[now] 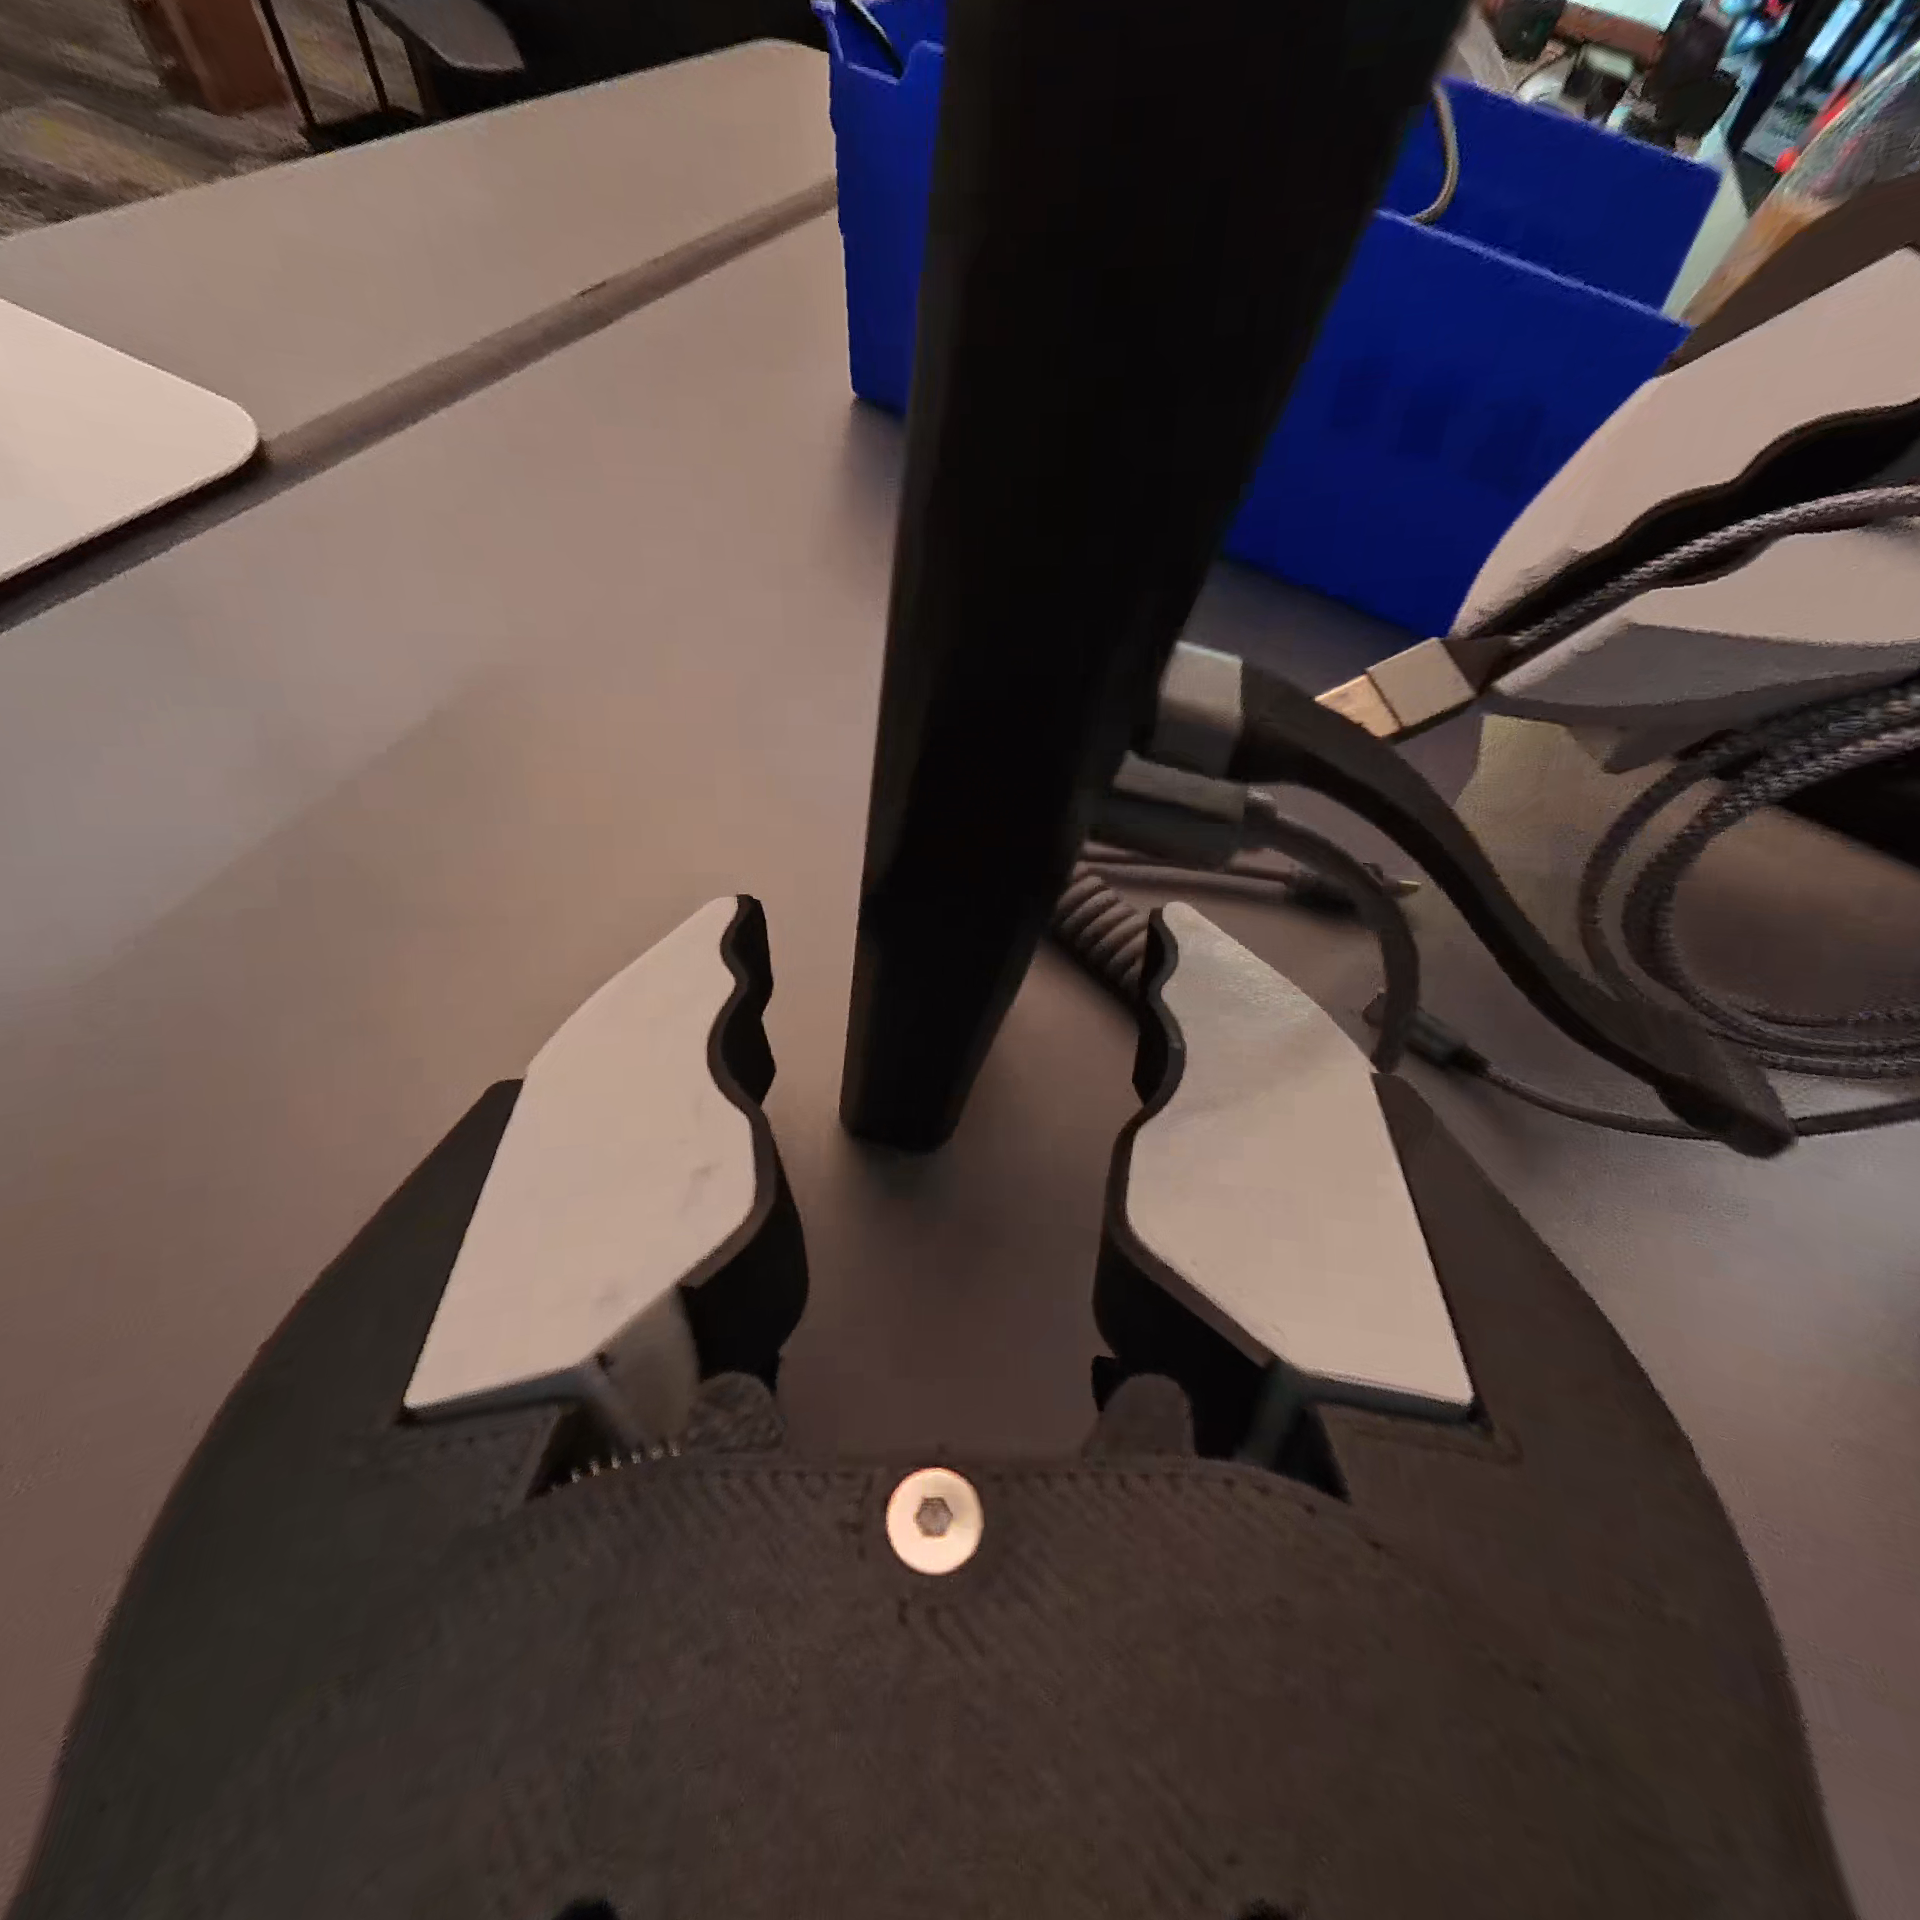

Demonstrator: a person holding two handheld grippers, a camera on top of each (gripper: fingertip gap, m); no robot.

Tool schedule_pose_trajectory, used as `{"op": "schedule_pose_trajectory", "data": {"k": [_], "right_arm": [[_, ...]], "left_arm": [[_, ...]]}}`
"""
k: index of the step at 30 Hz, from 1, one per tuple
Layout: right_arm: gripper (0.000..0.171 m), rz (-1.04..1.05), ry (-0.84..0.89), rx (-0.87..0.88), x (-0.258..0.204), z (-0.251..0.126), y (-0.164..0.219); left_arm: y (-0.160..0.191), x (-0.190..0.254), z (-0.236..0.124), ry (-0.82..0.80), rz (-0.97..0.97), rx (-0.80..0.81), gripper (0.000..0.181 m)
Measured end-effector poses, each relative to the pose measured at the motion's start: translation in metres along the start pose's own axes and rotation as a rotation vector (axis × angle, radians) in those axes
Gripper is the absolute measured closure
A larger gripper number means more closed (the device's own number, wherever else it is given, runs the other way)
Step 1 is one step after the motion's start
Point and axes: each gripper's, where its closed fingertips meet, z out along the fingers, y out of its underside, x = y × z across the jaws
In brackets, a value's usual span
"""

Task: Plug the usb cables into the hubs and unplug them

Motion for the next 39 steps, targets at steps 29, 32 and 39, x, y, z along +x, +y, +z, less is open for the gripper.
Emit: {"op": "schedule_pose_trajectory", "data": {"k": [29,32,39], "right_arm": [[0.164,0.010,0.035,-0.015,0.013,-0.003,0.007],[0.164,0.027,0.031,-0.011,0.015,-0.004,0.007],[0.164,0.044,0.045,0.081,0.017,-0.012,-0.009]], "left_arm": [[0.026,-0.013,0.027,-0.054,0.009,-0.249,0.148],[0.018,-0.013,0.026,-0.056,-0.030,-0.201,0.149],[-0.030,-0.016,0.011,-0.083,-0.127,-0.103,0.150]]}}
